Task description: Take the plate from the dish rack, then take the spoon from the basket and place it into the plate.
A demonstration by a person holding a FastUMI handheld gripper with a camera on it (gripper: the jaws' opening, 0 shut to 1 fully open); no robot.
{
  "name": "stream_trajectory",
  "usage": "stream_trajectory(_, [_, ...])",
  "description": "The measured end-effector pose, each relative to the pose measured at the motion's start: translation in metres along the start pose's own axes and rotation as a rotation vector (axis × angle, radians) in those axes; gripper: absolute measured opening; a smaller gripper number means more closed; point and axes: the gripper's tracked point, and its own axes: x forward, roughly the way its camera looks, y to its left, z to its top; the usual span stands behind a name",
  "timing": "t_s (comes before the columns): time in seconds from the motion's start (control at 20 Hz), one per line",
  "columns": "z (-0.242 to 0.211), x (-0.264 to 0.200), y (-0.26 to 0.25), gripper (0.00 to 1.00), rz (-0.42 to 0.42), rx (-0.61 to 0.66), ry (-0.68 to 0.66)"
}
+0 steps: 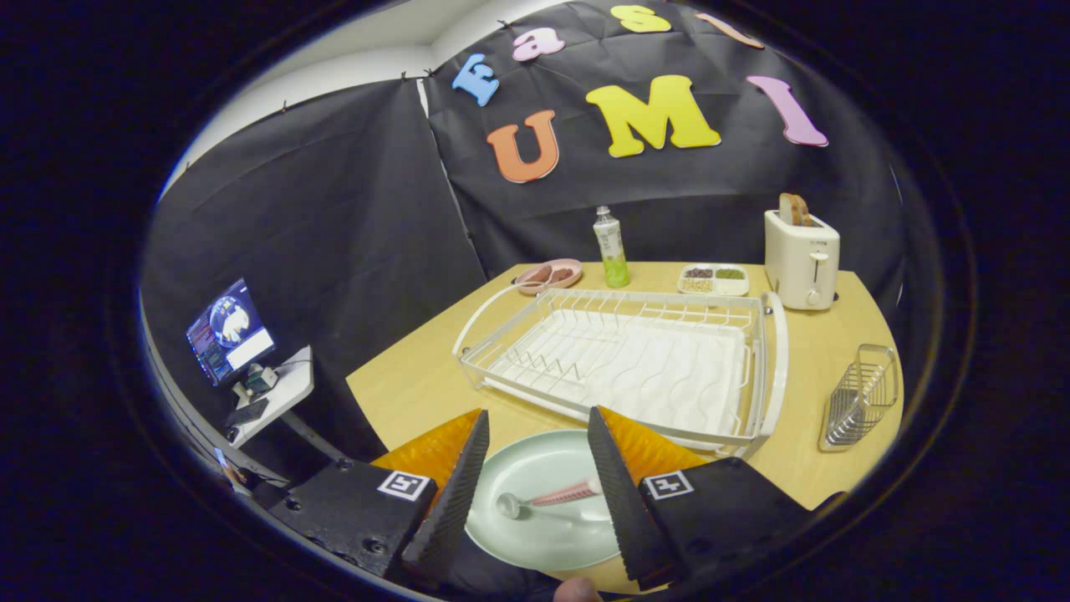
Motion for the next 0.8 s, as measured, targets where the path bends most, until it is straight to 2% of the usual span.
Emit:
stream_trajectory(0.15, [0.016,-0.013,-0.010,0.80,-0.061,-0.006,-0.087])
stream_trajectory(0.2, [0.021,-0.018,-0.013,0.87,-0.089,-0.013,-0.119])
stream_trajectory(0.3, [0.033,-0.030,-0.025,0.89,-0.165,-0.027,-0.190])
stream_trajectory(0.45, [0.047,-0.051,-0.040,1.00,-0.285,-0.035,-0.292])
stream_trajectory(0.8, [0.063,-0.099,-0.060,1.00,-0.547,-0.041,-0.504])
